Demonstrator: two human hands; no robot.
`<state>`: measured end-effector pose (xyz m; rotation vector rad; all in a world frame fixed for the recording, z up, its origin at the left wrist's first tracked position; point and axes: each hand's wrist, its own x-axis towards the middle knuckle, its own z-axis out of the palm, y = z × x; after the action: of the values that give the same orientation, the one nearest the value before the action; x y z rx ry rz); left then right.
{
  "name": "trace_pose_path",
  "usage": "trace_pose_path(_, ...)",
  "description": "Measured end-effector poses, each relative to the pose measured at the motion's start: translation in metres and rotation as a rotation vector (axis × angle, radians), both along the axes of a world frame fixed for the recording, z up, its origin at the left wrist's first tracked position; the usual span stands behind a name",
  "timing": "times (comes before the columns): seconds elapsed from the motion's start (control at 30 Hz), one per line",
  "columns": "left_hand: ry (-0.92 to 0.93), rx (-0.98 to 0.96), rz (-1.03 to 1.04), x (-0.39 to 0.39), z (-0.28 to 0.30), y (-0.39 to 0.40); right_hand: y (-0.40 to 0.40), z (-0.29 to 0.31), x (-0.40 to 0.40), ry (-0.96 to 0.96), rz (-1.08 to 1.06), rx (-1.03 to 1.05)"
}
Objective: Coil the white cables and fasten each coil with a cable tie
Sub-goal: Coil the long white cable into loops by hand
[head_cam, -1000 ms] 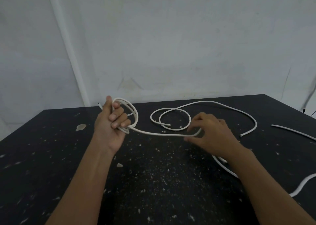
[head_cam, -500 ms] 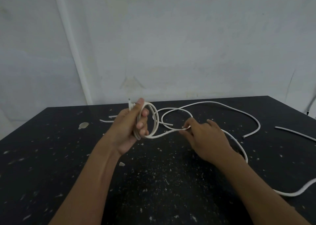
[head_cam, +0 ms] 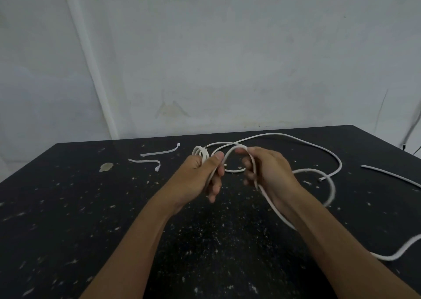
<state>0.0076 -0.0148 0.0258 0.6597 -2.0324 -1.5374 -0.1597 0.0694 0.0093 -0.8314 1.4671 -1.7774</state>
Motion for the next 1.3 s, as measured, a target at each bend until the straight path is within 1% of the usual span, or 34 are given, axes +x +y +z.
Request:
trace_pose_path(0.03,0.008,-0.007,0.029,-0.001,0.000,0.000,0.001,0.003,0.001,-0.077,0.075,-0.053)
trace_pose_path(0.07,0.020,-0.007,0.060,-0.002,-0.001,-0.001,0.002,0.004,0.003,-0.086,0.132,-0.095)
trace_pose_path(0.1,0.033,-0.006,0.091,-0.003,-0.001,-0.002,0.004,0.004,0.006,-0.047,0.166,-0.128)
trace_pose_path(0.2,0.063,0.005,0.158,-0.003,-0.002,-0.002,0.008,0.003,0.017,0.204,0.159,-0.194)
trace_pose_path(0.27,0.096,0.005,0.227,-0.003,-0.003,0.000,0.009,-0.002,0.023,0.356,0.175,-0.202)
trace_pose_path(0.3,0.131,0.031,0.277,-0.004,-0.004,0.000,0.009,-0.005,0.026,0.431,0.188,-0.181)
trace_pose_path(0.37,0.214,0.163,0.341,-0.005,-0.003,0.000,0.007,-0.013,0.031,0.574,0.182,-0.131)
trace_pose_path(0.47,0.260,0.334,0.308,-0.003,0.000,-0.004,0.001,-0.023,0.034,0.695,0.063,-0.205)
trace_pose_path(0.53,0.223,0.358,0.235,0.001,0.004,-0.005,-0.001,-0.026,0.033,0.726,-0.070,-0.226)
trace_pose_path(0.57,0.171,0.311,0.206,0.003,0.006,-0.004,-0.002,-0.027,0.032,0.795,-0.148,-0.183)
trace_pose_path(0.6,0.121,0.249,0.185,0.004,0.006,-0.004,-0.001,-0.026,0.030,0.910,-0.228,-0.092)
trace_pose_path(0.63,0.099,0.207,0.174,0.005,0.006,-0.004,0.000,-0.025,0.026,1.028,-0.290,0.035)
trace_pose_path(0.67,0.119,0.198,0.178,0.007,0.005,-0.007,0.001,-0.023,0.020,1.098,-0.323,0.152)
trace_pose_path(0.73,0.281,0.286,0.231,0.016,0.006,-0.020,0.003,-0.017,0.001,1.111,-0.267,0.284)
trace_pose_path(0.8,0.500,0.407,0.291,0.032,0.014,-0.037,0.008,-0.017,-0.023,1.082,-0.089,0.324)
trace_pose_path(0.83,0.571,0.436,0.326,0.040,0.018,-0.045,0.010,-0.018,-0.031,1.034,0.028,0.329)
trace_pose_path(0.9,0.630,0.433,0.383,0.055,0.023,-0.058,0.012,-0.023,-0.037,0.914,0.226,0.310)
trace_pose_path(0.93,0.653,0.435,0.394,0.061,0.023,-0.063,0.011,-0.025,-0.035,0.883,0.263,0.290)
trace_pose_path(1.03,0.700,0.466,0.393,0.073,0.021,-0.071,0.008,-0.025,-0.030,0.824,0.250,0.170)
trace_pose_path(1.1,0.674,0.474,0.369,0.075,0.018,-0.071,0.010,-0.022,-0.028,0.778,0.289,0.087)
trace_pose_path(1.17,0.558,0.419,0.339,0.070,0.014,-0.066,0.010,-0.021,-0.026,0.784,0.298,0.073)
trace_pose_path(1.23,0.404,0.328,0.299,0.057,0.010,-0.056,0.005,-0.021,-0.023,0.807,0.205,0.114)
trace_pose_path(1.3,0.265,0.255,0.224,0.042,0.008,-0.042,0.000,-0.024,-0.018,0.819,0.008,0.144)
